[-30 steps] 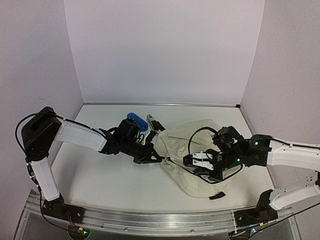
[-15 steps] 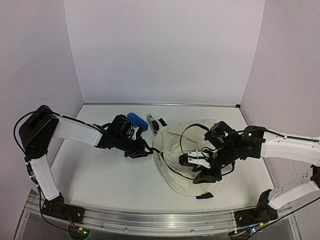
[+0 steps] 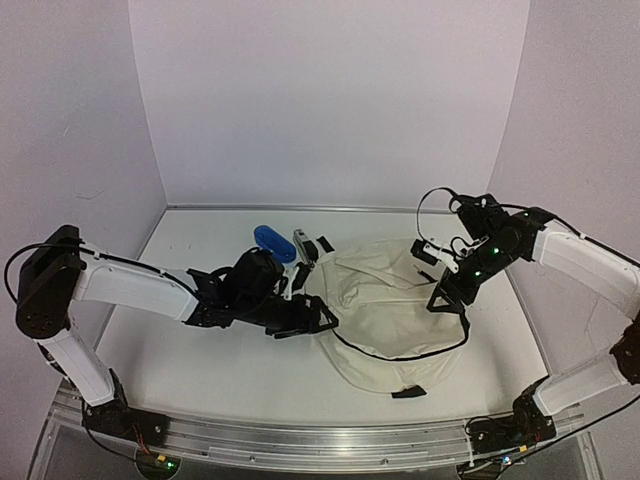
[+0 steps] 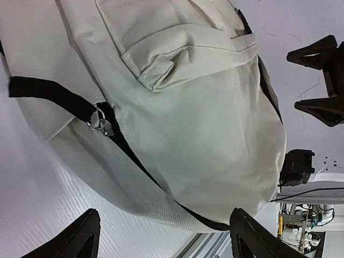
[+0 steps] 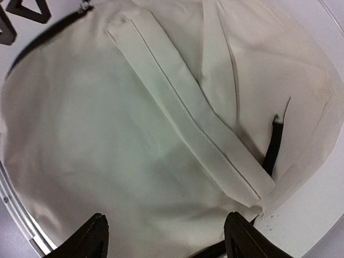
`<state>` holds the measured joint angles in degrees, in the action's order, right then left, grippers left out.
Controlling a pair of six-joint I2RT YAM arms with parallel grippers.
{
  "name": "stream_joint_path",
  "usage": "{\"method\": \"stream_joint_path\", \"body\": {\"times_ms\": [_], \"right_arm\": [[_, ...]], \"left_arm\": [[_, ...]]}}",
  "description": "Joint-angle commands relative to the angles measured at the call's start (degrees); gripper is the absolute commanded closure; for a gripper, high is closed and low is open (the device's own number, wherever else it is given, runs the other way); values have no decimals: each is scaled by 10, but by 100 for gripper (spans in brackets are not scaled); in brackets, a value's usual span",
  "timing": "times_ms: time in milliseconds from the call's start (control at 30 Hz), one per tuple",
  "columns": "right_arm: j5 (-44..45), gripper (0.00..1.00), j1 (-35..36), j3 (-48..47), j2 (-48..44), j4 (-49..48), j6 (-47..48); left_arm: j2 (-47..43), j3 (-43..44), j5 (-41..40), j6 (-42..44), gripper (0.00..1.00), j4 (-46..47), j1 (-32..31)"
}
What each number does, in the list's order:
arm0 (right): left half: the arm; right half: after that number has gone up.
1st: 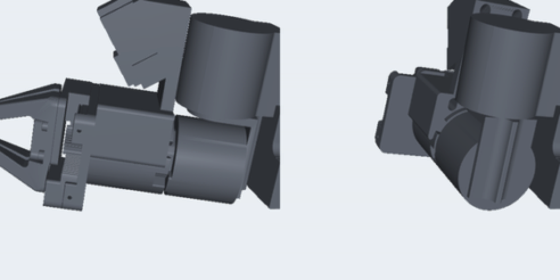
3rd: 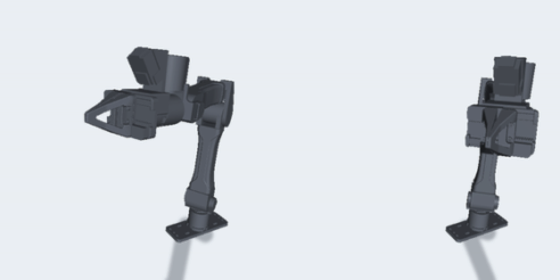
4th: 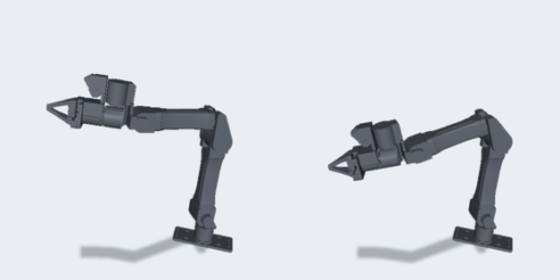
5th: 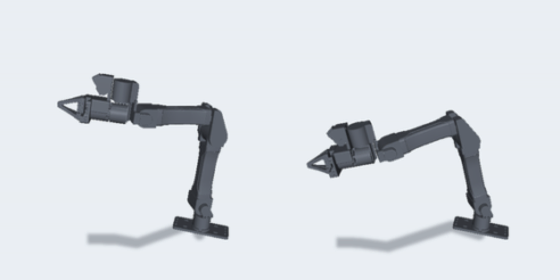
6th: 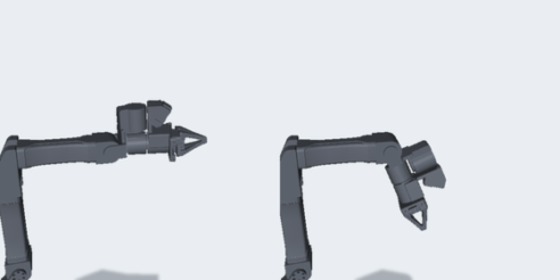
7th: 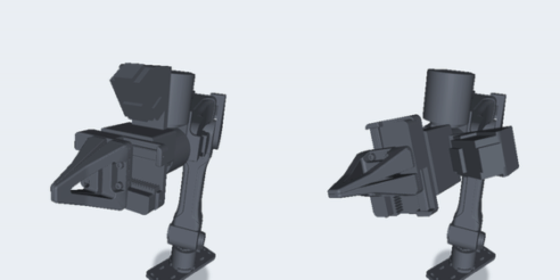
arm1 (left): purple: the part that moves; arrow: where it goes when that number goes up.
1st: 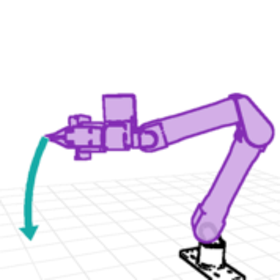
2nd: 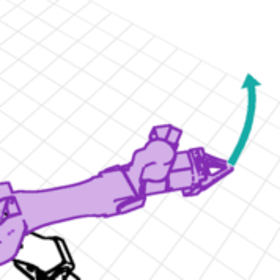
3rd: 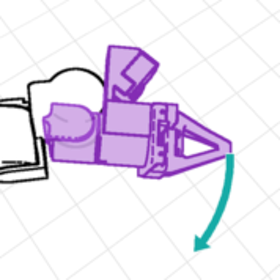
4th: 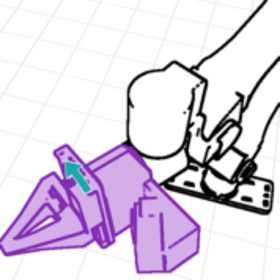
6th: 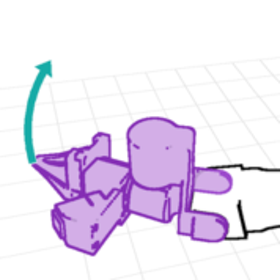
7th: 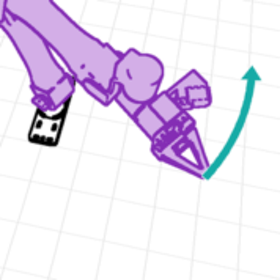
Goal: Pack the student bag
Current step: Zip the student bag at the center of the board, then adjust the student bag at the center of the board.
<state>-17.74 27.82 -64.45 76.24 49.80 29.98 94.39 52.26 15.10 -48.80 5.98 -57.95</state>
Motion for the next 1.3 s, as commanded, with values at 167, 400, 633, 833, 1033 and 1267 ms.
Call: {"method": "stream_joint_path", "body": {"times_ms": [167,400,633,833,1033,1267], "right_arm": [[22,32,-13,64,44,76,72],[-6,34,78,92,69,68,56],[-85,30,227,28,135,21,-6],[-134,29,306,-91,186,32,-43],[-163,19,139,-159,119,36,-79],[-52,12,-31,-228,178,30,-69]], "left_arm": [[118,55,-1,-57,37,22,-19],[102,-3,1,-84,71,23,49],[30,4,-18,-25,73,-60,119],[-70,15,-40,-1,42,-137,116],[-109,-22,-97,-45,20,-136,26],[-38,-26,-126,-113,12,-81,-56]]}}
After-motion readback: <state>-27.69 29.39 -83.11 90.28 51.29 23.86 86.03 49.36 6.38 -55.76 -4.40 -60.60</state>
